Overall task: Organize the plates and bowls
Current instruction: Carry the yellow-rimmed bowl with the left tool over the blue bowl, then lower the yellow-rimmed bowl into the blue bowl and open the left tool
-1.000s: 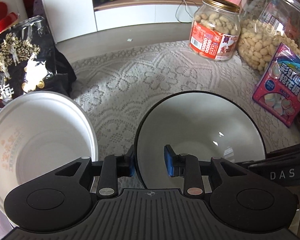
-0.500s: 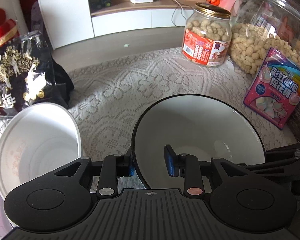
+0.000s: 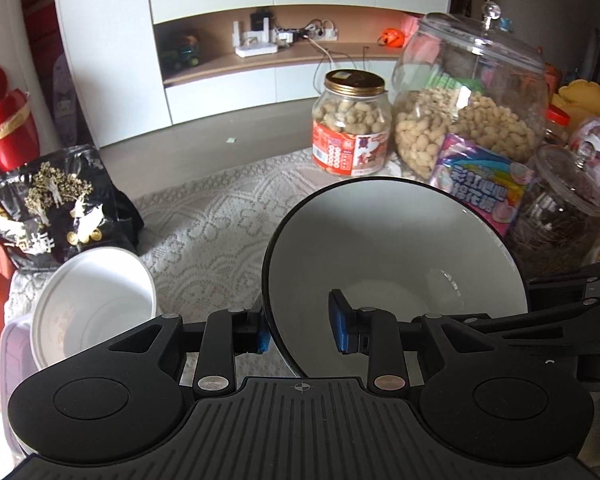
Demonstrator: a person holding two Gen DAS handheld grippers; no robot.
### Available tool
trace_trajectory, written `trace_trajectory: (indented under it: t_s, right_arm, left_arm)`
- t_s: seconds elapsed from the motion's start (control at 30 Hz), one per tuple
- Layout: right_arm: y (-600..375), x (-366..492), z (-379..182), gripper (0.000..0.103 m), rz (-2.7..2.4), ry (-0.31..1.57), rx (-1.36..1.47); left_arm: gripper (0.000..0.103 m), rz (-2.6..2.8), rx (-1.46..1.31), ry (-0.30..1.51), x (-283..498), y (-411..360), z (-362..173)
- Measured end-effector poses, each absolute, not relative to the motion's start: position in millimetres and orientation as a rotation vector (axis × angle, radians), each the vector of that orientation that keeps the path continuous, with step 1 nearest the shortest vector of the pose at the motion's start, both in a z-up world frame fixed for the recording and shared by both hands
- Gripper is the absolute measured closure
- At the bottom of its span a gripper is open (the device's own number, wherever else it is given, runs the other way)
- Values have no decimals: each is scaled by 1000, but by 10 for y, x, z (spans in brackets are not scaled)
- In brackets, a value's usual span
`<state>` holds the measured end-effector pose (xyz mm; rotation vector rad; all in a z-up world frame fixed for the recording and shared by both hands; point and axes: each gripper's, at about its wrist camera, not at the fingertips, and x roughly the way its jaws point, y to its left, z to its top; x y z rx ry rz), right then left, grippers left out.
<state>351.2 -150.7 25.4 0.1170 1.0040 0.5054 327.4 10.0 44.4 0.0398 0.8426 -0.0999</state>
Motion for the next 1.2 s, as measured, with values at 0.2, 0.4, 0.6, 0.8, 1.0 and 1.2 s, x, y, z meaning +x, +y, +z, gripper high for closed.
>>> trace_trajectory:
  t_s: [0.2, 0.4, 0.6, 0.8, 1.0, 1.2]
  right_arm:
    - [-1696, 3076, 278, 73, 502, 1028, 52]
    - [-1793, 2912, -6, 73, 496, 1119, 45]
    - [-1746, 2873, -265, 73, 492, 1163, 31]
    - [-1750, 2884, -219, 71, 482, 1118, -11]
    - [-1931, 2906, -75, 64, 479, 1090, 50]
    - [-1975, 2785, 149, 64, 418, 923, -49]
  left_arm:
    - [71, -173, 12, 883, 2855, -20, 382]
    - [72, -222, -30, 999, 2728, -59, 31]
    - [73, -206, 23, 981, 2698, -89, 4]
    - [76, -195, 31, 984, 2731, -91, -36]
    - [81, -213, 48, 955, 2691, -104, 25]
    - [81, -198, 15, 950, 2726, -5, 23]
